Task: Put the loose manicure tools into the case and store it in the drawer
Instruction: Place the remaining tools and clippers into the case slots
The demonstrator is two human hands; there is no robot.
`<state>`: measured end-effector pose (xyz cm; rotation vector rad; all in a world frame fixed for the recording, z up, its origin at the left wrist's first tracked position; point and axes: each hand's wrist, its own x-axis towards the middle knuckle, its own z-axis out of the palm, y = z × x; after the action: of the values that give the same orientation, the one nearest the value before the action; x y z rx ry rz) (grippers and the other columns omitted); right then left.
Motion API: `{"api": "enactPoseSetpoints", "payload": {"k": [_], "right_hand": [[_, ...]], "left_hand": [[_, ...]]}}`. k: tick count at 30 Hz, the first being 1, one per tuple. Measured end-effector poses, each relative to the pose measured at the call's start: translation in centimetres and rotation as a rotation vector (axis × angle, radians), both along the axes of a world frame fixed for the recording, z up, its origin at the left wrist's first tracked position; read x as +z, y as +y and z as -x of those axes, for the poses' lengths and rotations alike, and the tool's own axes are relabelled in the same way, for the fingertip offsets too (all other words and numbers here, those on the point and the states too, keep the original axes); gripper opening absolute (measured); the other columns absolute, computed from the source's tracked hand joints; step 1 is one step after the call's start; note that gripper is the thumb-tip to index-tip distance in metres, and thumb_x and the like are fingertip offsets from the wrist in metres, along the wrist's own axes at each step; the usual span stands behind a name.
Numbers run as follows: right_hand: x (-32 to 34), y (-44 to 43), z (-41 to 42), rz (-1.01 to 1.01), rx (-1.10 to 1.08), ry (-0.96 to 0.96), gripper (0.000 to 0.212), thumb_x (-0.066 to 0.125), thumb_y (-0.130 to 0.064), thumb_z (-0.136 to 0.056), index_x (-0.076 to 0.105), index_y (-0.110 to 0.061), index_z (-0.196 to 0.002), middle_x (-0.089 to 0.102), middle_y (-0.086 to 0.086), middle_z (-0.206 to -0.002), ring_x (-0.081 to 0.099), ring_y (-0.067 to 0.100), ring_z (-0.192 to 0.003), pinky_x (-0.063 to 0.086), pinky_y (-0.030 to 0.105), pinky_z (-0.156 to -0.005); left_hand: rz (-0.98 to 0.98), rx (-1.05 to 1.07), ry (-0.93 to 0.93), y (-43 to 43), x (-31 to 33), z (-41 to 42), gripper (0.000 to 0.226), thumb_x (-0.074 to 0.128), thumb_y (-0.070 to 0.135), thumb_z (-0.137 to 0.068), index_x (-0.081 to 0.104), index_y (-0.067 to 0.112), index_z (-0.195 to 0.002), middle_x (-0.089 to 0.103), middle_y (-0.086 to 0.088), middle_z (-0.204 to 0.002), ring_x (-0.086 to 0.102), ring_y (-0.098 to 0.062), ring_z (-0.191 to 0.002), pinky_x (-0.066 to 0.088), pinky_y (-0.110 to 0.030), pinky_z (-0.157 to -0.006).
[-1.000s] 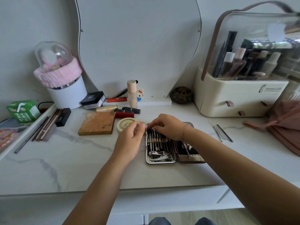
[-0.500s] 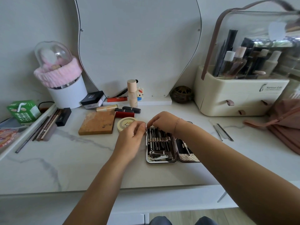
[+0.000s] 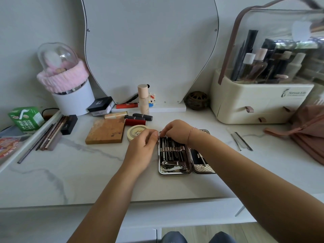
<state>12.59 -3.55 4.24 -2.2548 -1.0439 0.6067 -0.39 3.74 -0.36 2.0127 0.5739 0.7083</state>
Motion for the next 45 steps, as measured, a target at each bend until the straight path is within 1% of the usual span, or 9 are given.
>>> {"api": "enactPoseSetpoints", "payload": {"k": [7, 12, 21, 26, 30, 33, 36, 40, 45], "right_hand": [[-0.3, -0.5, 0.2, 0.042, 0.124, -0.175, 0.035, 0.038, 0.003, -0.086, 0.065, -0.017, -0.097, 0.048, 0.000, -0.087, 0.041, 0.005, -0.057, 0.032, 0.016, -0.048], [-0.6, -1.1, 0.0, 0.008, 0.193, -0.214, 0.036, 0.036, 0.002, -0.089, 0.065, -0.018, -0.096, 0.038, -0.003, -0.070, 0.042, 0.012, -0.052, 0.033, 0.019, -0.047], [-0.9, -1.8, -0.4, -0.119, 0.213, -0.166, 0.023, 0.047, -0.007, -0.091, 0.067, -0.015, -0.099, 0.050, -0.004, -0.068, 0.045, 0.011, -0.056, 0.038, 0.018, -0.053], [-0.6, -4.7, -0.9, -0.338, 0.140, -0.048, 0.014, 0.058, -0.018, -0.089, 0.065, -0.018, -0.102, 0.053, -0.006, -0.077, 0.048, 0.001, -0.060, 0.040, 0.011, -0.058], [0.0, -9.7, -3.6, -0.415, -0.095, -0.146, 0.008, 0.066, -0.020, -0.085, 0.067, -0.019, -0.092, 0.068, 0.009, -0.086, 0.057, 0.011, -0.068, 0.050, 0.022, -0.068], [-0.2, -14.4, -7.2, -0.273, -0.376, -0.315, 0.009, 0.071, -0.023, -0.080, 0.068, -0.014, -0.081, 0.068, 0.010, -0.078, 0.060, 0.025, -0.074, 0.046, 0.031, -0.068], [-0.7, -17.6, -9.2, -0.076, -0.528, -0.306, 0.015, 0.072, -0.026, -0.077, 0.068, -0.012, -0.075, 0.059, -0.002, -0.067, 0.055, 0.019, -0.071, 0.038, 0.026, -0.063], [-1.2, -18.0, -9.2, 0.091, -0.472, -0.305, 0.027, 0.071, -0.036, -0.075, 0.069, -0.014, -0.060, 0.060, -0.002, -0.054, 0.049, 0.014, -0.053, 0.034, 0.024, -0.048], [-1.1, -17.7, -9.1, 0.100, -0.472, -0.289, 0.032, 0.070, -0.035, -0.077, 0.066, -0.016, -0.052, 0.055, 0.002, -0.051, 0.042, 0.015, -0.047, 0.030, 0.023, -0.045]], "left_hand": [[-0.013, 0.014, 0.005, -0.1, 0.2, 0.1, 0.020, 0.046, 0.035, -0.094, 0.062, 0.025, -0.098, 0.064, 0.015, -0.089, 0.056, 0.004, -0.086, 0.035, 0.001, -0.064], [-0.026, 0.029, 0.021, -0.3, 0.4, 0.0, 0.022, 0.045, 0.034, -0.095, 0.062, 0.023, -0.102, 0.059, 0.021, -0.086, 0.051, 0.013, -0.080, 0.033, 0.003, -0.063], [-0.047, 0.022, 0.045, -0.4, 0.5, 0.3, 0.023, 0.044, 0.036, -0.095, 0.062, 0.022, -0.101, 0.061, 0.016, -0.088, 0.053, 0.008, -0.083, 0.035, 0.001, -0.064], [-0.030, 0.012, 0.047, -0.4, 0.4, 0.3, 0.019, 0.043, 0.037, -0.095, 0.060, 0.028, -0.098, 0.062, 0.019, -0.090, 0.054, 0.007, -0.087, 0.037, -0.006, -0.064], [-0.057, -0.009, 0.053, -0.2, 0.2, 0.3, 0.021, 0.042, 0.039, -0.095, 0.060, 0.029, -0.100, 0.061, 0.021, -0.094, 0.052, 0.010, -0.089, 0.036, -0.011, -0.068], [-0.064, -0.019, 0.039, 0.1, -0.2, 0.2, 0.024, 0.042, 0.039, -0.095, 0.062, 0.026, -0.100, 0.065, 0.015, -0.097, 0.058, 0.001, -0.092, 0.042, -0.016, -0.074], [-0.062, -0.031, 0.039, 0.1, -0.3, 0.1, 0.026, 0.041, 0.039, -0.095, 0.062, 0.025, -0.099, 0.066, 0.014, -0.097, 0.060, -0.002, -0.093, 0.042, -0.017, -0.076], [-0.059, -0.030, 0.034, 0.1, -0.5, 0.1, 0.026, 0.041, 0.040, -0.095, 0.062, 0.025, -0.100, 0.067, 0.013, -0.095, 0.061, -0.003, -0.093, 0.043, -0.019, -0.077], [-0.038, -0.035, 0.008, 0.3, -0.7, 0.0, 0.018, 0.042, 0.038, -0.094, 0.060, 0.035, -0.094, 0.067, 0.016, -0.095, 0.062, -0.002, -0.093, 0.046, -0.026, -0.085]]}}
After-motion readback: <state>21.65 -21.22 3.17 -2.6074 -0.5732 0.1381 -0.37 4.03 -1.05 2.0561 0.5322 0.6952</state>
